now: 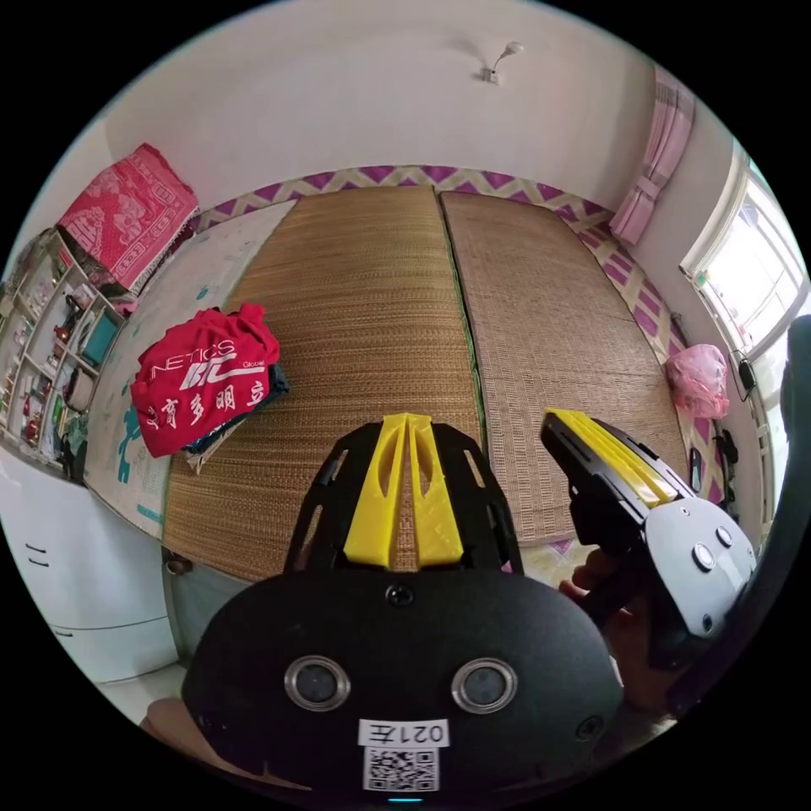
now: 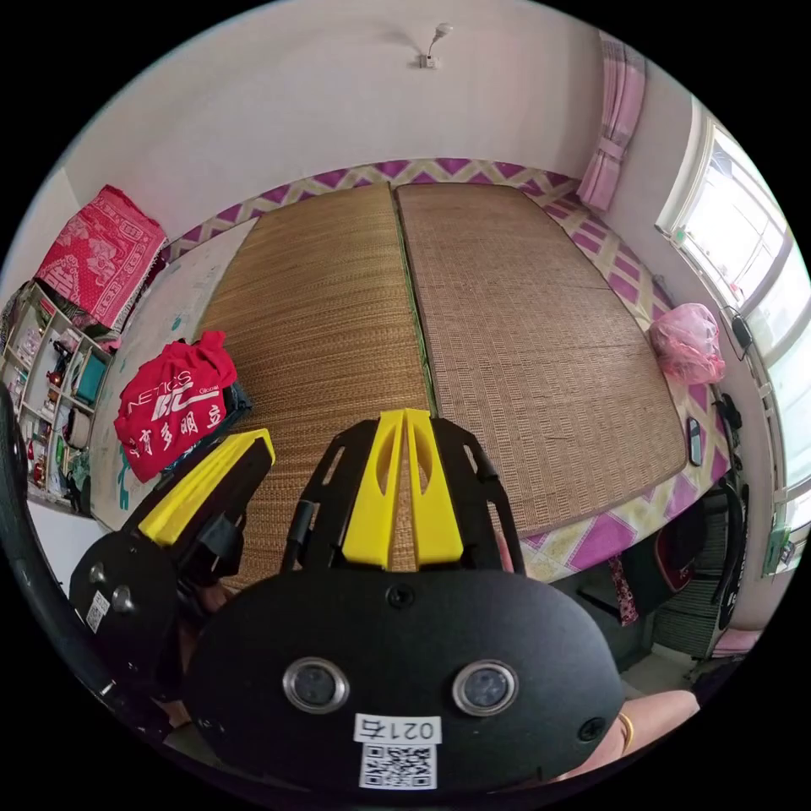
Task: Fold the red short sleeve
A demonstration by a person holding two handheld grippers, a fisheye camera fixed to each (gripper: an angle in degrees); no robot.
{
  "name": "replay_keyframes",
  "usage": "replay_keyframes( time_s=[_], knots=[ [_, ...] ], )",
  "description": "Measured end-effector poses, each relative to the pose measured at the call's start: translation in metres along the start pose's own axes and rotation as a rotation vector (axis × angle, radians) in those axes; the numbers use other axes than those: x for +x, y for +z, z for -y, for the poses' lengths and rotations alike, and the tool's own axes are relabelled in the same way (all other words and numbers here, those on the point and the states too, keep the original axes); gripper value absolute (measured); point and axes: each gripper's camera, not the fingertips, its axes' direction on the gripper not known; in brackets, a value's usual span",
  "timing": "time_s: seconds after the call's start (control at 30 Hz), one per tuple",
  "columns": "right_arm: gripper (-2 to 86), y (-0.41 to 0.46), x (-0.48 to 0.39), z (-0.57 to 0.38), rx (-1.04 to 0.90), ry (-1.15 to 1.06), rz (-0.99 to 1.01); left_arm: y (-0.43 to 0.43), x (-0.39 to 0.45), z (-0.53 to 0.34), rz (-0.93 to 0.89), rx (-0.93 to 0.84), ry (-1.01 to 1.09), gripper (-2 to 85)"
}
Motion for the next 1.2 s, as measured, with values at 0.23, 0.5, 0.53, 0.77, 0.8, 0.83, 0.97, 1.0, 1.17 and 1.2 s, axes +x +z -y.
replay_keyframes(
  time_s=[0.23, 0.5, 0.53, 0.77, 0.8, 0.83, 0.97, 1.0, 1.17, 1.2],
  knots=[
    [-0.9, -0.027, -0.058, -0.032, 0.007, 0.01, -0.003, -0.042, 0.089, 0.013, -0.003, 0.014, 0.018, -0.9],
    [-0.9, -0.042, -0.099, -0.055, -0.012, 0.025, -0.001, -0.069, 0.184, 0.017, 0.006, 0.017, 0.037, -0.9],
    [-0.9, -0.044, -0.104, -0.057, -0.013, 0.029, -0.002, -0.069, 0.19, 0.017, 0.006, 0.015, 0.035, -0.9],
    [-1.0, -0.051, -0.119, -0.061, 0.001, 0.039, -0.025, -0.076, 0.251, 0.011, -0.075, 0.009, 0.062, -0.9],
    [-1.0, -0.052, -0.12, -0.061, 0.005, 0.032, -0.03, -0.077, 0.259, 0.008, -0.082, 0.024, 0.062, -0.9],
    [-1.0, -0.053, -0.12, -0.06, 0.008, 0.024, -0.021, -0.077, 0.263, 0.007, -0.081, 0.03, 0.065, -0.9],
    [-1.0, -0.053, -0.117, -0.056, 0.03, 0.004, 0.005, -0.072, 0.291, -0.002, -0.036, 0.044, 0.031, -0.9],
    [-1.0, -0.051, -0.117, -0.053, 0.039, 0.005, -0.047, -0.07, 0.299, -0.005, -0.03, 0.047, 0.024, -0.9],
    [-1.0, -0.042, -0.115, -0.041, 0.05, -0.015, -0.138, -0.055, 0.333, -0.021, -0.04, 0.045, 0.013, -0.9],
    [-1.0, -0.039, -0.112, -0.038, 0.042, -0.014, -0.134, -0.05, 0.342, -0.026, -0.044, 0.047, 0.015, -0.9]
  ],
)
